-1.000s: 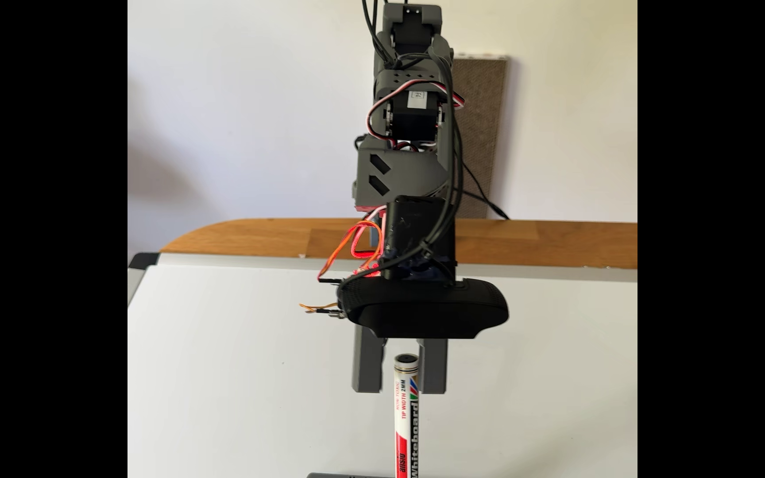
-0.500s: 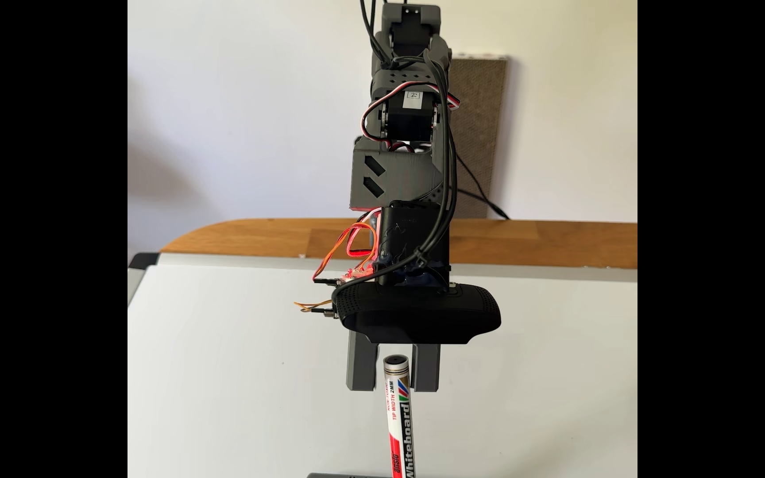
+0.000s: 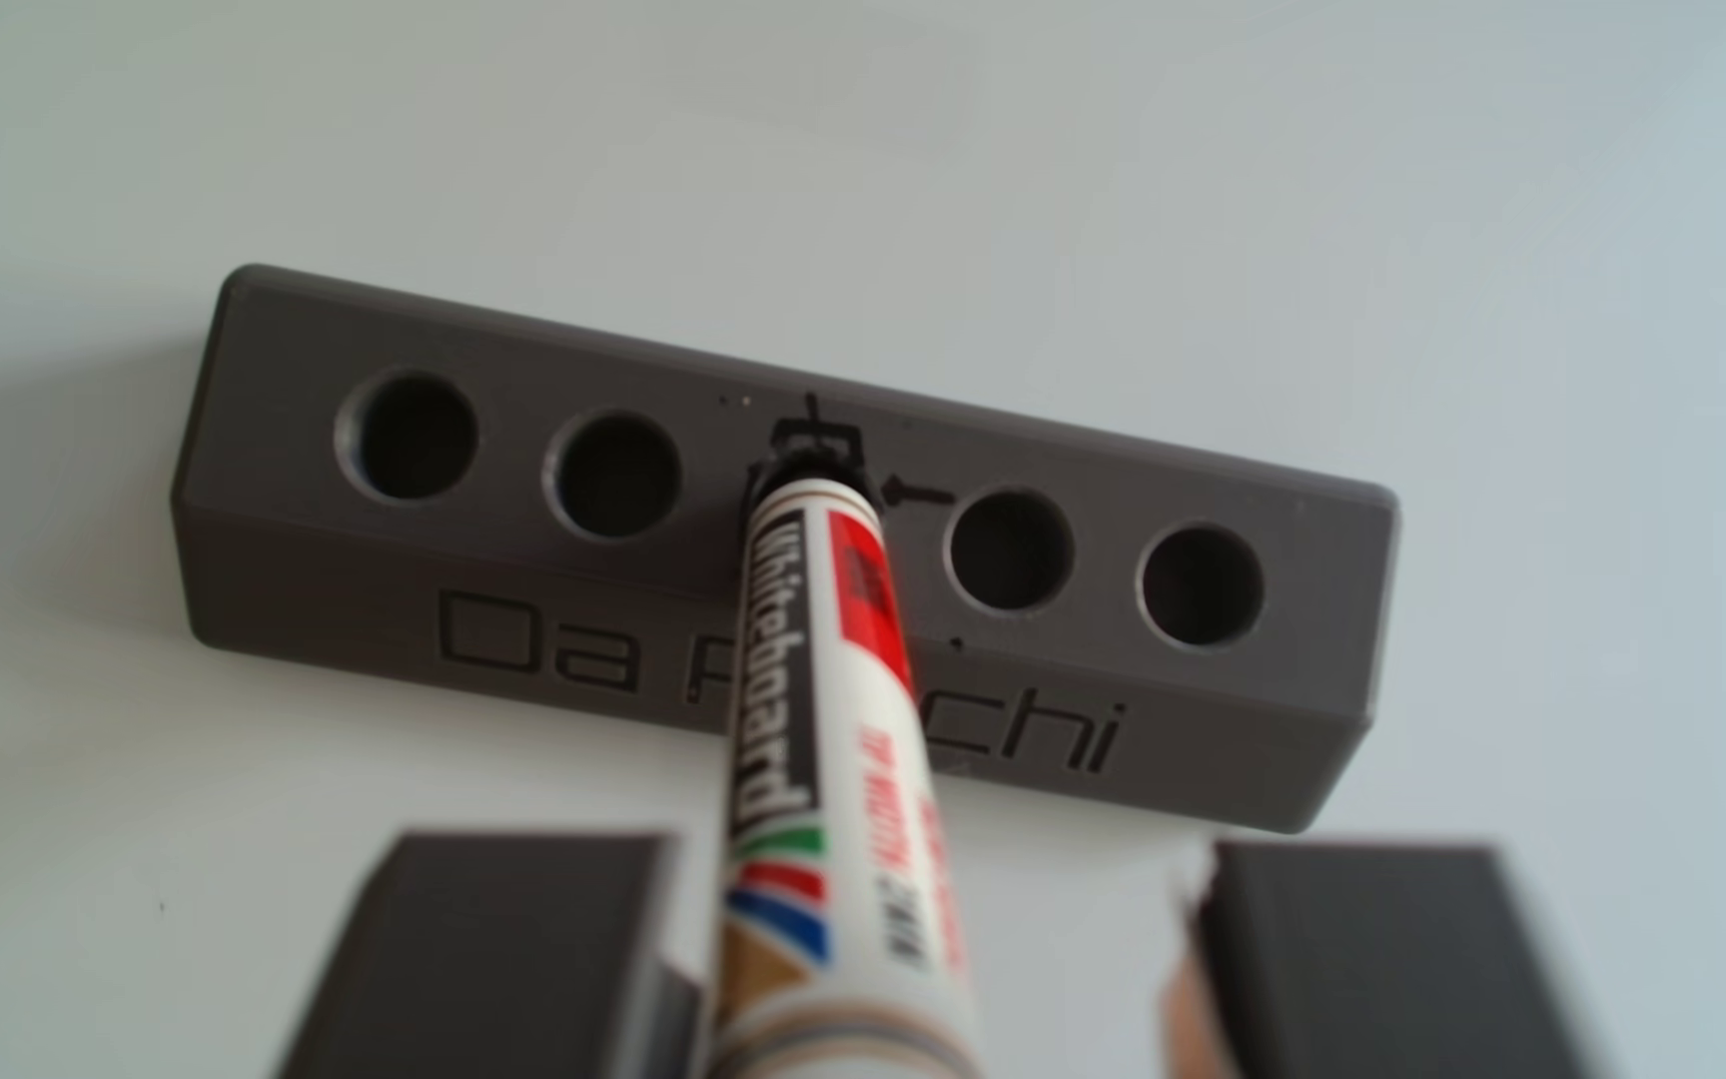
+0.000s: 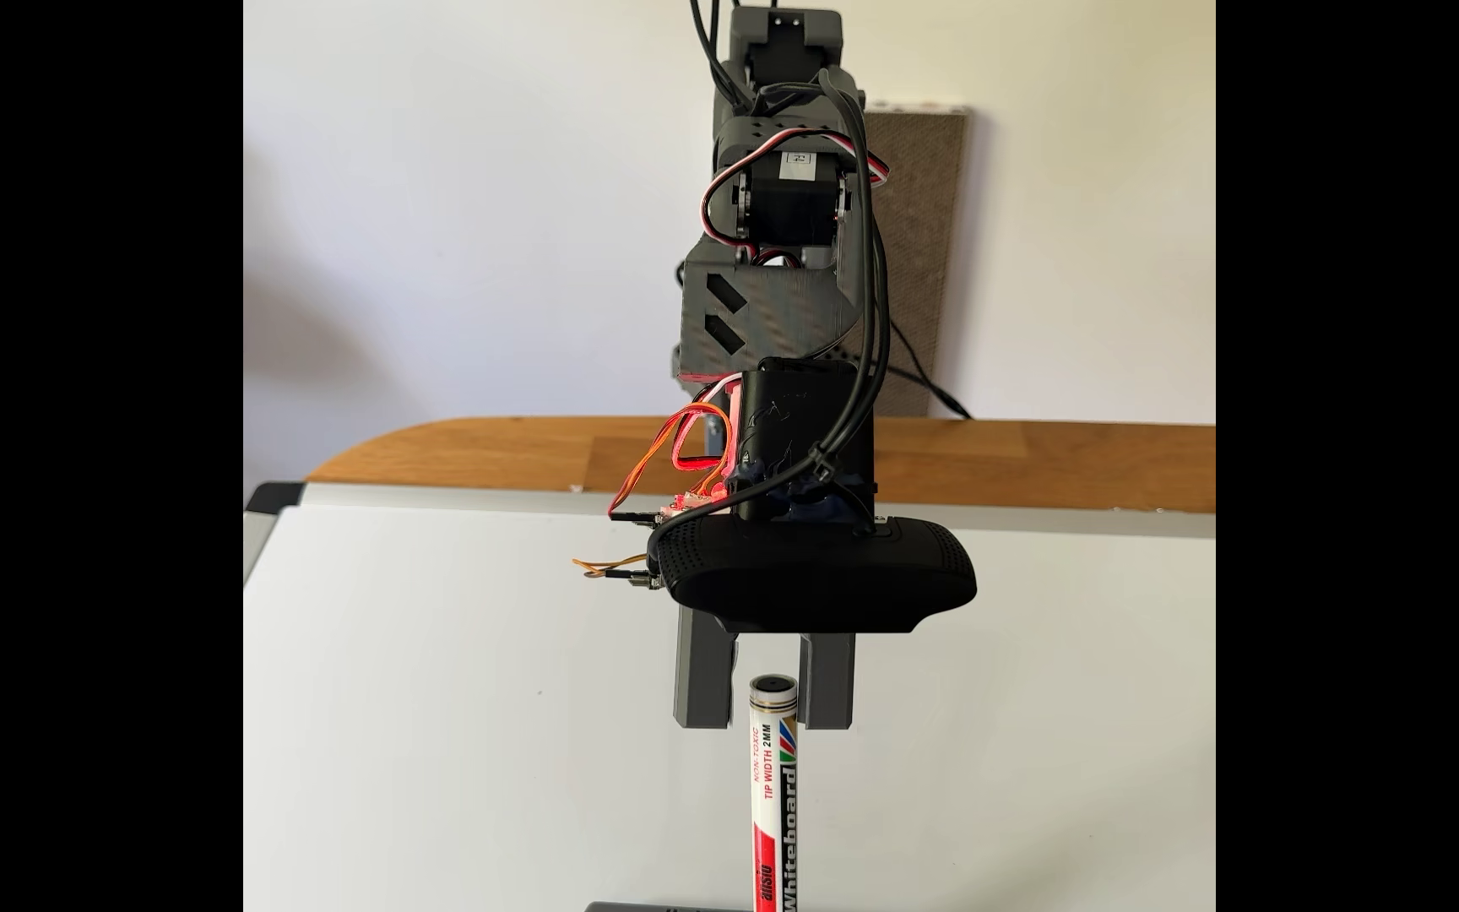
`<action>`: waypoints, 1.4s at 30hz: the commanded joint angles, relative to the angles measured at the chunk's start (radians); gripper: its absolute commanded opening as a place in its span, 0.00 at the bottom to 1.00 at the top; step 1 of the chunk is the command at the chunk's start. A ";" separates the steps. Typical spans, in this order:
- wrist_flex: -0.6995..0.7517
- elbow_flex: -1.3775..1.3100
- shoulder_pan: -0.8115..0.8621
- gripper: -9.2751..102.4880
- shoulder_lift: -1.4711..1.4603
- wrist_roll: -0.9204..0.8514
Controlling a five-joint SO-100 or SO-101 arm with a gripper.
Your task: Draw a face
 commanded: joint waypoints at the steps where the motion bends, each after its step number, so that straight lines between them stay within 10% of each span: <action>1: 0.014 -0.072 -0.014 0.94 0.037 -0.026; 42: 0.069 -0.144 -0.026 0.94 -0.041 -0.060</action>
